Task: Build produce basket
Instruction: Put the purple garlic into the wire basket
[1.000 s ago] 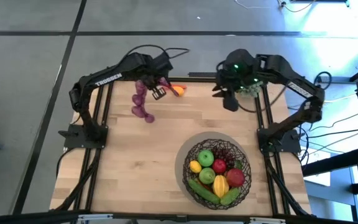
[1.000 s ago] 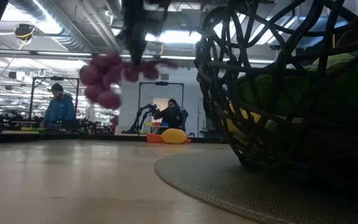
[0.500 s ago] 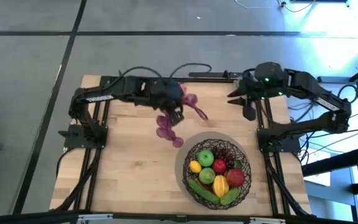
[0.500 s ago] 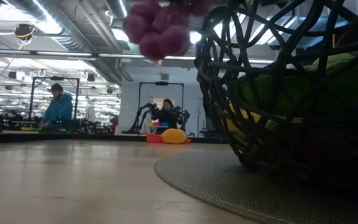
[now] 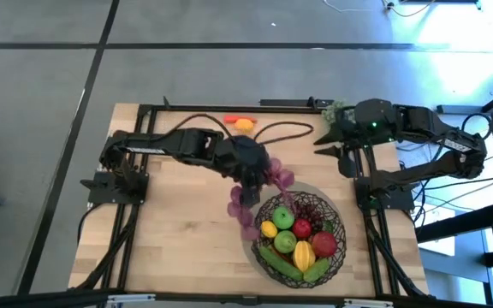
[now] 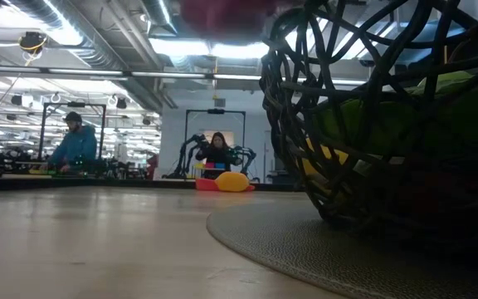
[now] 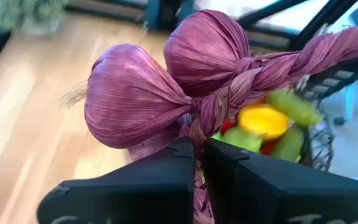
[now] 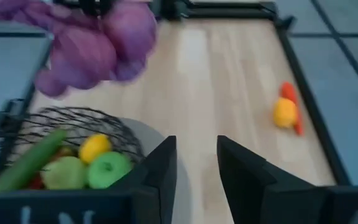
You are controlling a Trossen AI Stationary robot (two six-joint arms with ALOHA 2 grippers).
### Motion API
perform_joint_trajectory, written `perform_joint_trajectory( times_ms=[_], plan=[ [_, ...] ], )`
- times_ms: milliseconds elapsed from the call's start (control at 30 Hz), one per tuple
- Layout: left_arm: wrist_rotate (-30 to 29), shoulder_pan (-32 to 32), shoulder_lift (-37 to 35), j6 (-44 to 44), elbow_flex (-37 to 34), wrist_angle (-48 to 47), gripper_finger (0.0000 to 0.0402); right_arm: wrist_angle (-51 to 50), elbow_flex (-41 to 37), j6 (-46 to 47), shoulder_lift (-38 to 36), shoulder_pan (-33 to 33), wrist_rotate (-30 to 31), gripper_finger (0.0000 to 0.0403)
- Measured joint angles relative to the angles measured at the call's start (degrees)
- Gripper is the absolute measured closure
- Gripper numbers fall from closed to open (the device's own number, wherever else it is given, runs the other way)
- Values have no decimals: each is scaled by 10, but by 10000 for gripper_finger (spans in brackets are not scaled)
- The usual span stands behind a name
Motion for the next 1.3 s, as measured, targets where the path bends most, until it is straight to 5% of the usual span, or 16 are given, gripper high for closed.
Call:
perform_joint_trajectory(
  times_ms=[500, 1300],
  plan=[
    [2, -40, 77, -93, 1, 164, 401, 8, 0, 15, -3, 88, -19, 292],
    [37, -24, 154, -237, 1, 156, 397, 0, 0, 7, -42, 142, -19, 292]
  ],
)
